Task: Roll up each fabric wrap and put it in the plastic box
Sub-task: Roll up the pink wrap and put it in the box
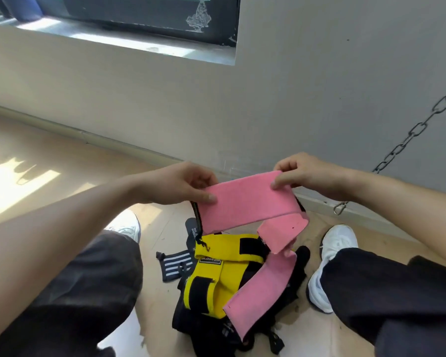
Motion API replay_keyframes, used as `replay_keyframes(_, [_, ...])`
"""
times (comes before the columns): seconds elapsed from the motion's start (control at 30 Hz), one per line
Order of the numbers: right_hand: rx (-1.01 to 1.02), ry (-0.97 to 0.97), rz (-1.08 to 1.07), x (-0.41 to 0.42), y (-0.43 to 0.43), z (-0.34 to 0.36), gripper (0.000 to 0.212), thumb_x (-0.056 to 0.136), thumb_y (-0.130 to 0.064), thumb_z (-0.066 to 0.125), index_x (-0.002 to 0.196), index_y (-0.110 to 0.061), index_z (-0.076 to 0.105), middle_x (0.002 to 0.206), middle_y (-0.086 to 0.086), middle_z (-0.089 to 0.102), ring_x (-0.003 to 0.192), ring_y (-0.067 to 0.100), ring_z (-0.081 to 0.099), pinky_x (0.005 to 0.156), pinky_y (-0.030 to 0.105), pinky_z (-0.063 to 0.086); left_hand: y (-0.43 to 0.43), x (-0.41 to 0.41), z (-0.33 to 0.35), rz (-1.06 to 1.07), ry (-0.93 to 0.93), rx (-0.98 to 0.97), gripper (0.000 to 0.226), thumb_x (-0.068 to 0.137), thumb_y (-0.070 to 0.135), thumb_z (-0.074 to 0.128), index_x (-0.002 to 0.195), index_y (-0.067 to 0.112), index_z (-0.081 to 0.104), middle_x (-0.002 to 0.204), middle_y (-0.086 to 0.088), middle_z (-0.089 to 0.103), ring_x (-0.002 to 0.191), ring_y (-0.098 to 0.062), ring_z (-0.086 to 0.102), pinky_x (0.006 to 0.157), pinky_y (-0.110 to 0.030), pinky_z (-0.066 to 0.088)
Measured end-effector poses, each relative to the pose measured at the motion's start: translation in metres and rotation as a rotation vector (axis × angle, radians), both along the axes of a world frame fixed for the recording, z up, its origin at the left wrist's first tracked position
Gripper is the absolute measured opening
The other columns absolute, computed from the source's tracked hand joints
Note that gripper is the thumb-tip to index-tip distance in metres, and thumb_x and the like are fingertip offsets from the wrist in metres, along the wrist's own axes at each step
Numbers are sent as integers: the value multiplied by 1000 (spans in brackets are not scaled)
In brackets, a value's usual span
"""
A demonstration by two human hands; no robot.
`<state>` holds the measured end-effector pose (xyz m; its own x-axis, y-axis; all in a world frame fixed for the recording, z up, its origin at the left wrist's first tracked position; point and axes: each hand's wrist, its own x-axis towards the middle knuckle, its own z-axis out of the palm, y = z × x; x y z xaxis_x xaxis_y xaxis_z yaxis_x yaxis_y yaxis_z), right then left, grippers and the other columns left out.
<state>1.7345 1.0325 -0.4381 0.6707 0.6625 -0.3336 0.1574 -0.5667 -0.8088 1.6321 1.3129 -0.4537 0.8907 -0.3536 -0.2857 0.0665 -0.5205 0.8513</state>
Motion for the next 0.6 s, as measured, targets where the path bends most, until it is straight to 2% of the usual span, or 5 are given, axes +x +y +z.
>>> replay_keyframes(0.13, [-82, -57, -16, 1, -3, -10, 6, 86, -15, 75, 91, -12, 72, 93, 4, 71, 90, 21, 65, 90, 35, 48, -7, -1, 13, 25, 9, -118, 29, 87, 25, 70, 108, 5, 70, 104, -9, 78, 98, -21, 73, 95, -37, 57])
replay_keyframes(0.23, [-32, -46, -6, -6, 6, -12, 24, 89, -17, 75, 112, -13, 69, 111, 6, 70, 103, 18, 67, 94, 29, 52, -19, -2, 20, 75, -11, -204, 30, 85, 24, 69, 105, 2, 69, 99, -9, 77, 93, -19, 71, 89, -32, 55])
replay_keyframes(0.4, [194, 84, -69, -19, 25, -4, 21, 99, -21, 61, 117, -12, 68, 101, 4, 69, 92, 14, 65, 88, 40, 54, -31, 1, 27, 322, -124, -278, 19, 92, 22, 69, 100, 6, 68, 82, -3, 74, 77, -15, 67, 70, -25, 52])
replay_keyframes(0.5, [334, 130, -140, -19, 31, 4, 42, 86, -40, 67, 118, -14, 67, 101, 4, 68, 93, 19, 67, 89, 41, 56, -34, 2, 27, 478, -188, -280, 12, 97, 20, 67, 96, 7, 67, 78, -2, 71, 67, -12, 64, 60, -21, 52])
replay_keyframes(0.6, [354, 9, -117, -24, 37, 6, 54, 72, -37, 85, 119, -23, 62, 112, 8, 69, 96, 26, 72, 77, 35, 59, -37, 5, 26, 604, -183, -346, 12, 97, 20, 67, 91, 9, 67, 74, -2, 70, 63, -10, 66, 59, -22, 55])
